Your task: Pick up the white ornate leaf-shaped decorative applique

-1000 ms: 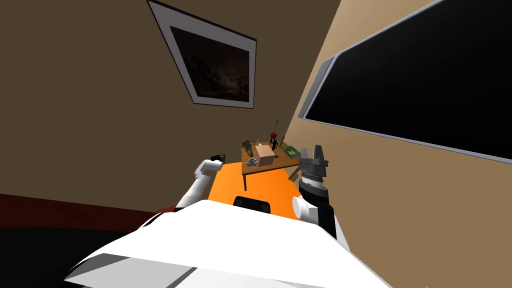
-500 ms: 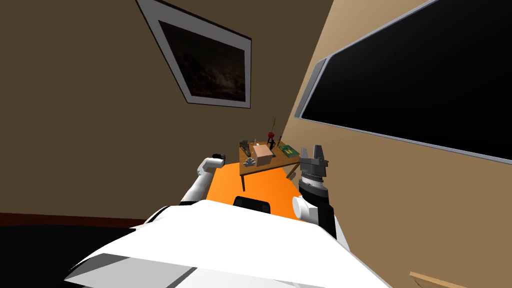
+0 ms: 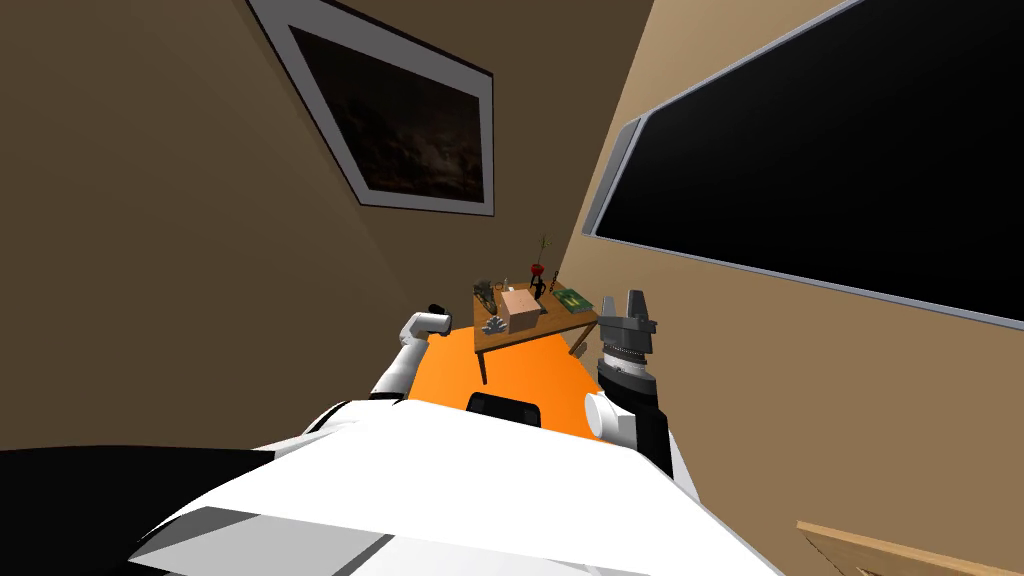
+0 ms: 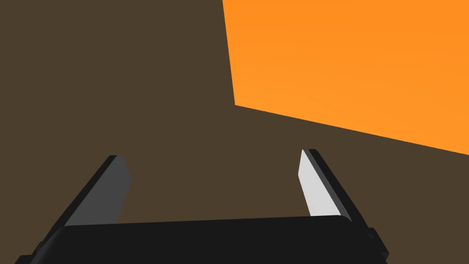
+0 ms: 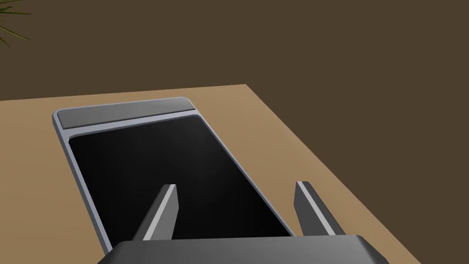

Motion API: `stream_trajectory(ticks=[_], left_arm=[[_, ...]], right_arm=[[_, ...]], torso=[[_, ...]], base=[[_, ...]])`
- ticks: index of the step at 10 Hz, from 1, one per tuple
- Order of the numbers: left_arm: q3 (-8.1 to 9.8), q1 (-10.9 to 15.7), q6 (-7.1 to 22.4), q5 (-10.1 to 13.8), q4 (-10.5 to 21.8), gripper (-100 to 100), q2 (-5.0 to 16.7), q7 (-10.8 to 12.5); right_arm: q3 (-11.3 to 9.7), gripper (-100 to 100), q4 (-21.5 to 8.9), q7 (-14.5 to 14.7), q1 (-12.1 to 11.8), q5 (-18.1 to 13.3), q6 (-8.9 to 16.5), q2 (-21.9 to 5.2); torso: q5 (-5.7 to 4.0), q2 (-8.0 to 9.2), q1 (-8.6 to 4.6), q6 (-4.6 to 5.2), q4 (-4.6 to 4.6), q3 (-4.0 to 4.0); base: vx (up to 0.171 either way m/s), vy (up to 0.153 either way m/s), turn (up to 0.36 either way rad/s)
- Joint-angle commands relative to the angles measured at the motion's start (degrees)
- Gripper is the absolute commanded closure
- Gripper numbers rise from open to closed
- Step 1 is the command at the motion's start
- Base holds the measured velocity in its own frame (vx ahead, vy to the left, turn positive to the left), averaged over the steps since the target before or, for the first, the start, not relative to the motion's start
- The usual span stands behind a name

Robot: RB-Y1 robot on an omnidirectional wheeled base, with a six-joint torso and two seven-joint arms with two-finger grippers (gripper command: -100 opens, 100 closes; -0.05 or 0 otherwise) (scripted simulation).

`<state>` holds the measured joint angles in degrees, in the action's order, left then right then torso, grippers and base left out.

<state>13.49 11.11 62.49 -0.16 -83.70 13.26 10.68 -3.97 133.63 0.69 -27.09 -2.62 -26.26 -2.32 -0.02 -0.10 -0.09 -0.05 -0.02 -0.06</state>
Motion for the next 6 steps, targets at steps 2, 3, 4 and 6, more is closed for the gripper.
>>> stream_trajectory(ticks=[2, 3, 4, 6], left_arm=[[0.84, 2.0, 4.6, 0.3, 1.9, -100, -0.2, 0.9], [1.53, 3.7, 6.3, 0.4, 3.7, -100, -0.5, 1.7], [1.53, 3.7, 8.0, 0.4, 3.7, -100, -0.5, 1.7], [2.20, 5.4, 11.3, 0.6, 5.4, -100, -0.7, 2.6]], right_arm=[[0.0, 0, 0.0, 0.0, 0.0, 0.0, 0.0, 0.0], [0.0, 0, 0.0, 0.0, 0.0, 0.0, 0.0, 0.0], [0.0, 0, 0.0, 0.0, 0.0, 0.0, 0.0, 0.0], [0.0, 0, 0.0, 0.0, 0.0, 0.0, 0.0, 0.0]], torso=[[0.00, -0.04, -0.02, 0.03, 0.00, -0.02], [0.00, -0.03, -0.01, -0.01, -0.01, -0.02], [-0.01, -0.06, -0.05, 0.03, -0.01, -0.03], [-0.01, -0.08, -0.07, 0.03, -0.01, -0.04]], base=[[0.032, -0.025, -0.087], [0.039, -0.037, -0.109], [0.034, -0.031, -0.064], [0.038, -0.032, -0.089]])
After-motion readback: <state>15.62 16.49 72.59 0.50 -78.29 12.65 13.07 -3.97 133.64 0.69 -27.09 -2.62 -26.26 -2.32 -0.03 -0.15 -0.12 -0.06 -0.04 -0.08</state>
